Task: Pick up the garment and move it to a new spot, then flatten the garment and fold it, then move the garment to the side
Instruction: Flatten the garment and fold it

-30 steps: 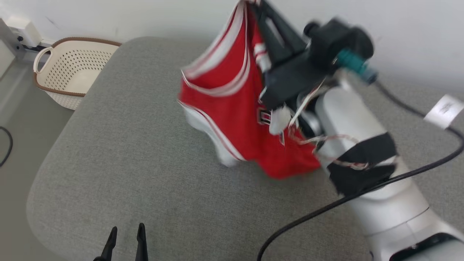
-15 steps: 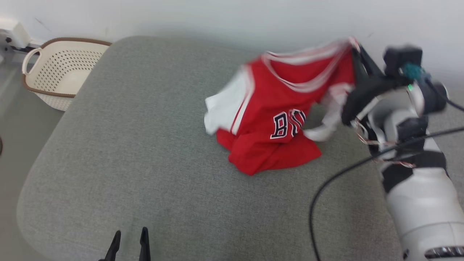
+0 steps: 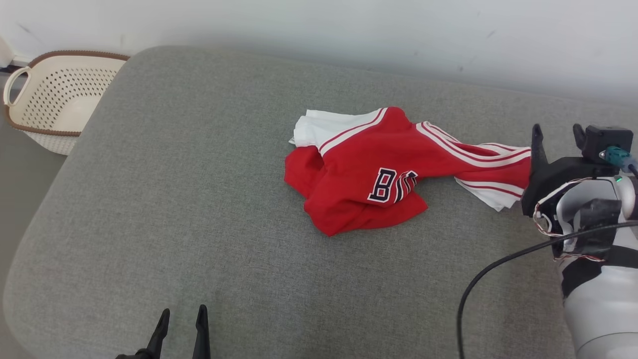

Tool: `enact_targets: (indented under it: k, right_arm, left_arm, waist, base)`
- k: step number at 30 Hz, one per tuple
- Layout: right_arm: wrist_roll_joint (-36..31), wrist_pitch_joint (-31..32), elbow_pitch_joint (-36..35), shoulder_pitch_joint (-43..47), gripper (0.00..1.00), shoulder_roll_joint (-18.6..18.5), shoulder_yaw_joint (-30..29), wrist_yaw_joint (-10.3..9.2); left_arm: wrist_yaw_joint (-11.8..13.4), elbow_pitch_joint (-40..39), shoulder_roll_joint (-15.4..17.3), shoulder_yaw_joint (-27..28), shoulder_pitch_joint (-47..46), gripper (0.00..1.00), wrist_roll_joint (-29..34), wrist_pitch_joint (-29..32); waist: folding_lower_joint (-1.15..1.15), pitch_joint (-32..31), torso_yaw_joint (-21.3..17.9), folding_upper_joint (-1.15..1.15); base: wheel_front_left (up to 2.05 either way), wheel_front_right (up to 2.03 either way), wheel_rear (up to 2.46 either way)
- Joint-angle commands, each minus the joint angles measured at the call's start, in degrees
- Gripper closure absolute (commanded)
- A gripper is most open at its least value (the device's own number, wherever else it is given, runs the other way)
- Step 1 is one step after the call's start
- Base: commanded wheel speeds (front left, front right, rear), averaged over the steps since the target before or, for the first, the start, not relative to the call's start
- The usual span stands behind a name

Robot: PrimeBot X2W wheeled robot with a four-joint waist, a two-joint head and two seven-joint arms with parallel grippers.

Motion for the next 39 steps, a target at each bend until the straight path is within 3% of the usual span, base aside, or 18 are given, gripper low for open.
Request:
enact_targets:
  k: [1,6,11,15,23,29,31,32,34,39]
  right_arm:
    - [-0.3,-0.9,-0.5,0.8,0.0,0.7,-0.1,-0.03]
    - [0.3,-4.0,-0.8,1.1,0.0,4.6,5.9,-0.03]
    - [4.8,-5.4,-0.6,2.3,0.0,7.9,18.6,-0.03]
    - [12.2,-5.0,-0.9,3.4,0.0,8.5,34.0,-0.03]
    - [23.9,1.1,-2.8,3.2,0.0,6.3,52.3,-0.03]
    - [25.3,6.0,-1.9,1.0,0.0,3.4,56.7,-0.03]
    - [25.3,7.4,-1.2,0.9,0.19,3.7,57.0,-0.03]
    - [25.3,7.4,-1.2,0.9,0.19,3.7,57.0,-0.03]
    - [25.2,7.9,-1.0,0.3,0.33,4.0,57.3,-0.03]
    - [24.9,7.8,-0.7,-0.2,0.24,4.5,56.8,-0.03]
  left_arm:
    - [-0.2,0.3,0.0,0.1,0.1,0.0,0.6,-0.2]
    - [-0.3,0.1,0.0,-0.1,0.7,0.0,0.6,-0.2]
    - [-0.3,0.3,0.0,-1.1,0.8,0.0,0.1,-0.2]
    - [-0.4,0.4,0.0,-1.4,1.4,0.0,-0.3,-0.2]
    - [-0.5,0.4,0.0,-1.3,2.0,0.0,-0.4,-0.2]
    - [-0.3,0.3,0.0,-1.7,2.3,0.0,-0.9,-0.2]
    - [-0.3,0.2,0.0,-1.7,2.2,0.0,-1.0,-0.2]
    - [-0.3,0.2,0.0,-1.7,2.2,0.0,-1.0,-0.2]
    - [-0.4,0.1,0.0,-1.7,2.0,0.0,-1.1,-0.2]
    - [-0.2,-0.3,0.0,-1.8,1.7,0.0,-1.2,-0.2]
  waist:
    - [0.0,-0.3,-0.2,0.0]
    - [0.0,-0.8,-0.5,0.0]
    - [0.0,-1.0,0.2,0.0]
    - [0.0,-1.2,1.8,0.0]
    - [0.0,-1.1,4.7,0.0]
    - [0.0,-0.9,6.0,0.0]
    - [0.0,-0.8,6.2,0.0]
    - [0.0,-0.8,6.2,0.0]
    - [0.0,-0.7,6.5,0.0]
    - [0.0,-0.5,6.8,0.0]
  base:
    - [0.0,0.0,0.0]
    - [0.0,0.0,0.0]
    - [0.0,0.0,0.0]
    - [0.0,0.0,0.0]
    - [0.0,0.0,0.0]
    - [0.0,0.0,0.0]
    - [0.0,0.0,0.0]
    - [0.0,0.0,0.0]
    - [0.0,0.0,0.0]
    - [0.0,0.0,0.0]
